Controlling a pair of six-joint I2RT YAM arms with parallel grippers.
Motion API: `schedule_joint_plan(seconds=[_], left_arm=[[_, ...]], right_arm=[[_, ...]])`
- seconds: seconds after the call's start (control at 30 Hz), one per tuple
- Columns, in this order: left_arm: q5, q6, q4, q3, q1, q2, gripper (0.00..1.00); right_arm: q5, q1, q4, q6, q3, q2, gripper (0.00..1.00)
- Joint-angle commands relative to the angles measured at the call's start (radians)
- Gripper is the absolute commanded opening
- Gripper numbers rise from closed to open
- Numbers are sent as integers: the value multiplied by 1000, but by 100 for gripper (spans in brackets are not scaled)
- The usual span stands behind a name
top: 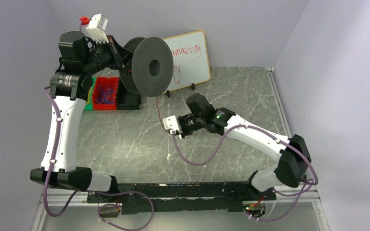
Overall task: Wrap the cables
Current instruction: Wrap the cable around the cable reel.
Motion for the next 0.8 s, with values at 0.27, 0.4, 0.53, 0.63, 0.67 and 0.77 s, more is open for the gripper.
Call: schedule_joint_plan(seconds=[0.27,0.4,0.53,0.63,0.67,0.77], left_arm=[[-359,313,37,-202,-146,-57,3],[-382,453,33,-259,-184,-78,2],[-330,598,-1,-285,-217,-97,2],[-257,660,-42,-280,-223,-108,3],[-238,674,-51,-277,-225,-113,2],[-170,712,-94,-261,-228,-116,2]], right_arm=[[11,86,-479,-1,648,60,0],[81,83,-478,40,733,83,0],[193,45,-396,80,722,86,0],[226,-26,-347,122,710,105,0],[233,-53,-336,131,707,111,0],[240,-111,-317,135,698,128,0]])
